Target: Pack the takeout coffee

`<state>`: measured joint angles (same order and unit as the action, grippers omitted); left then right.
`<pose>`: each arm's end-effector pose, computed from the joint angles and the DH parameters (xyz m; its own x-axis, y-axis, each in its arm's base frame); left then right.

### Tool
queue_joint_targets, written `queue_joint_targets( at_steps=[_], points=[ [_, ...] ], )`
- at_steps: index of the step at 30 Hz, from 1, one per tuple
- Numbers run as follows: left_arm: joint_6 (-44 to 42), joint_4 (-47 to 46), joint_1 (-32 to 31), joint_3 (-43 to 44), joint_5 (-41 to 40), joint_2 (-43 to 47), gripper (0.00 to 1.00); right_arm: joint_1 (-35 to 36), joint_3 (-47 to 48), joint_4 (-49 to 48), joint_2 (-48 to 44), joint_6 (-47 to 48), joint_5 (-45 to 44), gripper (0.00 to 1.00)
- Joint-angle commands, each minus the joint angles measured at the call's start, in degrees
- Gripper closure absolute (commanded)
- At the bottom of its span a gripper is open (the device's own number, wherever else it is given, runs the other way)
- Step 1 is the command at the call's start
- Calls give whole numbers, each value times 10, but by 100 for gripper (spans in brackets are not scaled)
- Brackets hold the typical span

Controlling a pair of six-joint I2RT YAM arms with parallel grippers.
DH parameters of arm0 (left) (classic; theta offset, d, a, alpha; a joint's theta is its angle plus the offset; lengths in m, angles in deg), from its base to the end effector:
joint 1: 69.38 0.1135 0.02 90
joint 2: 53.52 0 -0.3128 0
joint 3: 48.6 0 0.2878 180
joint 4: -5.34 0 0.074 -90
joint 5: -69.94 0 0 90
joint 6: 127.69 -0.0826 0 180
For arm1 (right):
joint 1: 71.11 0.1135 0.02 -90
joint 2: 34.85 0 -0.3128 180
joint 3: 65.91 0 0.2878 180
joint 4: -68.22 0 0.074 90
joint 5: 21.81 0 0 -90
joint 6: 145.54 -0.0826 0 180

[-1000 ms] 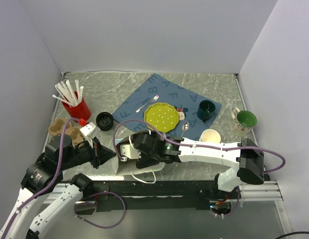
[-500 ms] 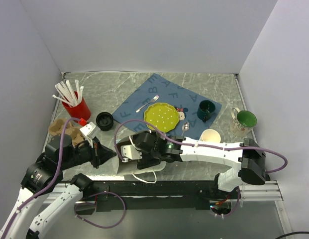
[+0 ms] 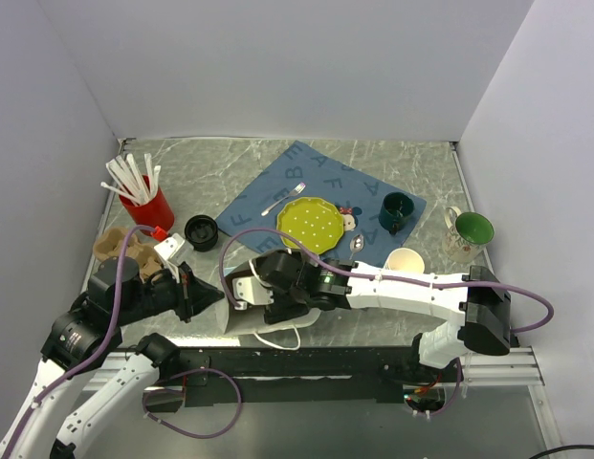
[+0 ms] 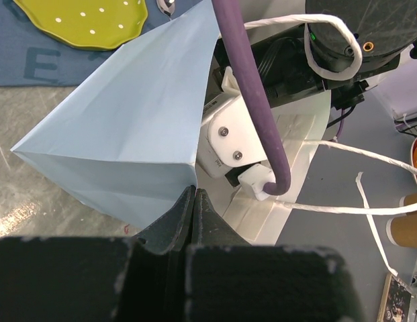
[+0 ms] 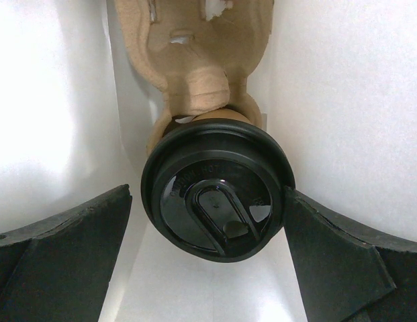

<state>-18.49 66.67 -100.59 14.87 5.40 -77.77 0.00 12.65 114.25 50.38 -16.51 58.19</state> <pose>0.0632 -0.0798 0.3680 -0.5699 -0.0019 -0.8217 0.6576 0.5985 -0.4575 0.1346 0.3492 0.2682 0.3652 -0.8481 -0.3838 -0.8595 -0.1489 -0.4889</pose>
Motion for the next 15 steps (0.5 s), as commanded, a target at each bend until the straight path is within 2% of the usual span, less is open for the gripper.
queue_joint_targets(
  at_steps=[1,15],
  points=[
    [4,-16,-3,16,-3,-5,99,-9,25,5,-17,-11,-12,0],
    [2,-13,-3,16,-8,-9,99,-11,24,4,-34,-7,13,0]
  ],
)
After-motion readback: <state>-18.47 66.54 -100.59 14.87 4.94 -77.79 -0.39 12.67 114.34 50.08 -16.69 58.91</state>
